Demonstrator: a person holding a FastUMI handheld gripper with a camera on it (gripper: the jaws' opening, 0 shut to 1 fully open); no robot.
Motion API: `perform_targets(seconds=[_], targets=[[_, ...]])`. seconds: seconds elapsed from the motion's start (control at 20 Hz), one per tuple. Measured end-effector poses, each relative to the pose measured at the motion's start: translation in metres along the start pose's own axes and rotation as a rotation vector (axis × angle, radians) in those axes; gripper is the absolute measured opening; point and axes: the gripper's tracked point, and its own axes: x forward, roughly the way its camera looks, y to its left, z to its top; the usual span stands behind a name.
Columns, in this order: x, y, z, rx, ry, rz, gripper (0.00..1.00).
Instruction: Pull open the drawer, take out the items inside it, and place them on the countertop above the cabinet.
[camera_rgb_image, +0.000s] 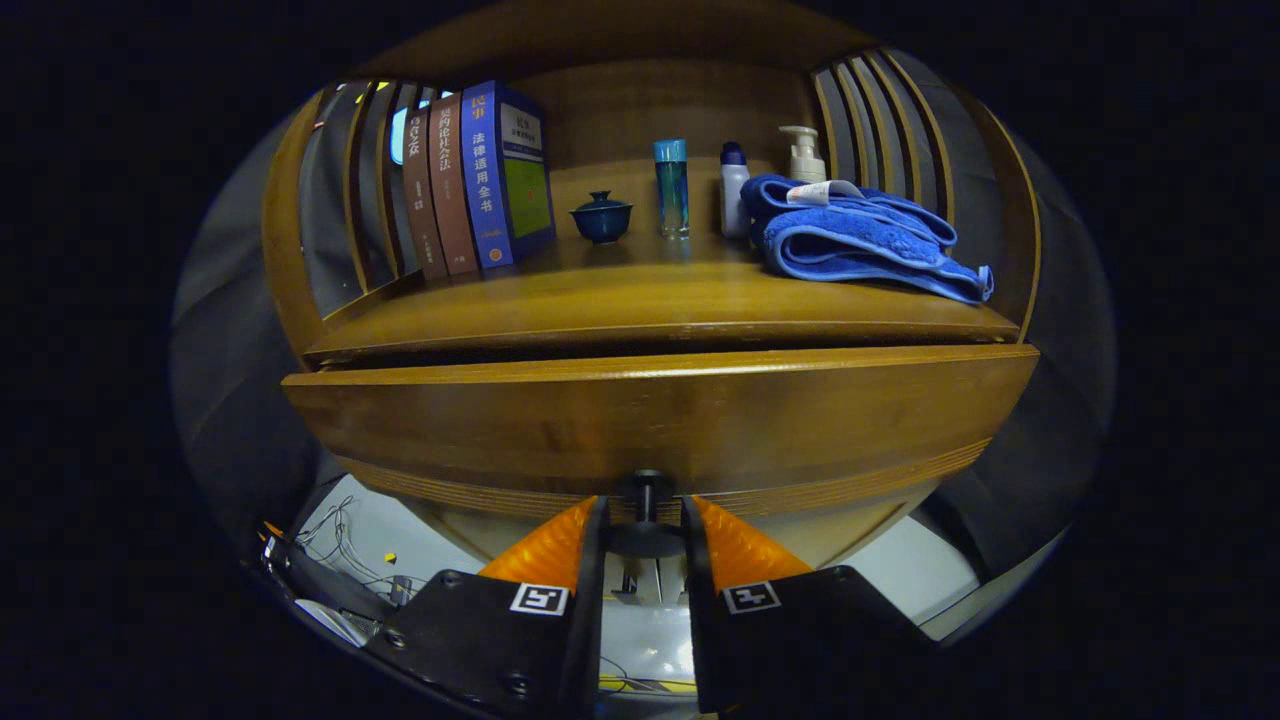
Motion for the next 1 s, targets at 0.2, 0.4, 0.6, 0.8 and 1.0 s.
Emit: perform_targets(seconds=[0.2,0.4,0.6,0.8,1.0], targets=[[-0.026,0.0,-0.015,0.005,0.014,-0.004,0.42],[-0.053,0.001,-0.031,0.006,0.028,-0.001,0.42],[-0.08,0.002,-0.048,0.003,0.05,0.001,0.41],[-0.106,0.003,-0.064,-0.001,0.066,0.007,0.41],[-0.124,0.001,-0.082,0.039,0.091,0.014,0.41]])
